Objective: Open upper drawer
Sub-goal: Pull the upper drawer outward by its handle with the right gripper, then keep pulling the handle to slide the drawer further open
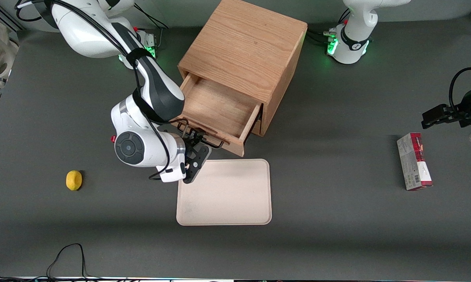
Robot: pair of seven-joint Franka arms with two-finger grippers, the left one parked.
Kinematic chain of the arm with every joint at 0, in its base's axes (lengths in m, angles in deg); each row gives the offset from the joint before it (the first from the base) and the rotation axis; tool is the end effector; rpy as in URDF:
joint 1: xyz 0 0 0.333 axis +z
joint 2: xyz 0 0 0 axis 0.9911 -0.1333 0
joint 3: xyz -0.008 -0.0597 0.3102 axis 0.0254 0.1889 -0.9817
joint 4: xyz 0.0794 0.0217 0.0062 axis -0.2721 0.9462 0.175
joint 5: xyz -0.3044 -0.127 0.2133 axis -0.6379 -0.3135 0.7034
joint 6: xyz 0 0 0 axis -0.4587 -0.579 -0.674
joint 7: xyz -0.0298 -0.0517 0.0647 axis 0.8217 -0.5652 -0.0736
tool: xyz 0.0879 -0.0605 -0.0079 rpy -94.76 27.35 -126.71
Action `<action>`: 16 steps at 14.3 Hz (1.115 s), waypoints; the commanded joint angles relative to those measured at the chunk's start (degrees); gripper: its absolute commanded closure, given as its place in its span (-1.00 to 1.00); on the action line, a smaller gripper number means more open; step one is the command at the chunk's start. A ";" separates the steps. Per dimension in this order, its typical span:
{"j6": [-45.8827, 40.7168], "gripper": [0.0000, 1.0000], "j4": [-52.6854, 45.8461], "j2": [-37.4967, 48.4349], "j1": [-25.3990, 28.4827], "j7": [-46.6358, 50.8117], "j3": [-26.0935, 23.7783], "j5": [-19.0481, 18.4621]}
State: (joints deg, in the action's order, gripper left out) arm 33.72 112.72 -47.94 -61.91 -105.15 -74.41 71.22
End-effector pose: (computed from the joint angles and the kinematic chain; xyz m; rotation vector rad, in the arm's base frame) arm 0.6312 0.3371 0.3716 -2.5098 -1.2682 0.2162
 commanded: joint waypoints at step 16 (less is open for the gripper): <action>-0.02 -1.00 -3.63 -2.07 -4.34 -3.60 -0.18 -0.35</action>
State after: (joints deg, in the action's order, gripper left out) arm 33.92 111.08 -48.93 -65.48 -107.19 -74.40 71.22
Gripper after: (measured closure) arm 0.000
